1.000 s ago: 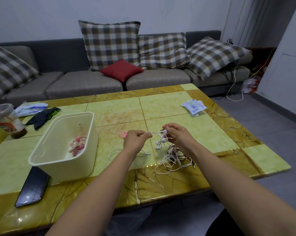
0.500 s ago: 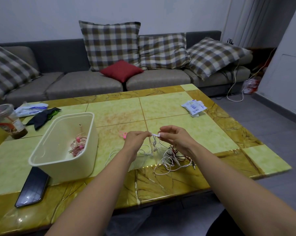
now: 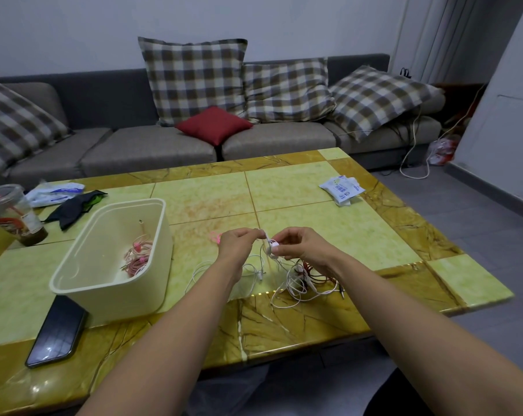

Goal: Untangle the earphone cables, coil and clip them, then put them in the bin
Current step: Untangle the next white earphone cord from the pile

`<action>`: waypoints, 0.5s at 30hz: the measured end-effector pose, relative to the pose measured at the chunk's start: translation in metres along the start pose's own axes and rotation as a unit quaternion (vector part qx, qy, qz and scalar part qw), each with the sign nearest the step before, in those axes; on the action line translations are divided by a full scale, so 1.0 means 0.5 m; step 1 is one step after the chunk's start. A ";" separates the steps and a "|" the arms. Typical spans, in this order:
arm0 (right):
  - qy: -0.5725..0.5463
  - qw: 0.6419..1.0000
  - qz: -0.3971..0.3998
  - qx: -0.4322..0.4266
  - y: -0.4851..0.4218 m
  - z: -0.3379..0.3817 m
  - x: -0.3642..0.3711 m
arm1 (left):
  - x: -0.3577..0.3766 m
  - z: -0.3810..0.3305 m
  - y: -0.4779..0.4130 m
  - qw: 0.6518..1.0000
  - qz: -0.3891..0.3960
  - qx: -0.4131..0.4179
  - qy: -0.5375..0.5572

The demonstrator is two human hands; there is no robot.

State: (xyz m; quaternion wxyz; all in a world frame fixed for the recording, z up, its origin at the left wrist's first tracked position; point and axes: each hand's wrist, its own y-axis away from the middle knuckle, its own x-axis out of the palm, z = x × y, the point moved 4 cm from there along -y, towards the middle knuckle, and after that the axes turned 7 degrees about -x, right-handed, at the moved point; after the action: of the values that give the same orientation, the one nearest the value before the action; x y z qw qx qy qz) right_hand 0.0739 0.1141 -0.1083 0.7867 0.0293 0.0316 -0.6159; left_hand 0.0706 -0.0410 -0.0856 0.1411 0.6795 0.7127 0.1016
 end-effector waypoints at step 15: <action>0.056 0.985 -0.163 -0.023 0.007 0.013 -0.036 | -0.023 0.010 -0.011 0.996 -0.073 0.029 0.052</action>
State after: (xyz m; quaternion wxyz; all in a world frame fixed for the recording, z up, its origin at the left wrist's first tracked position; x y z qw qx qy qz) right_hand 0.0733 0.1319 -0.1001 0.6736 0.0400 0.0937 -0.7320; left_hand 0.0677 -0.0530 -0.0913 0.0910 0.6233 0.7695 0.1053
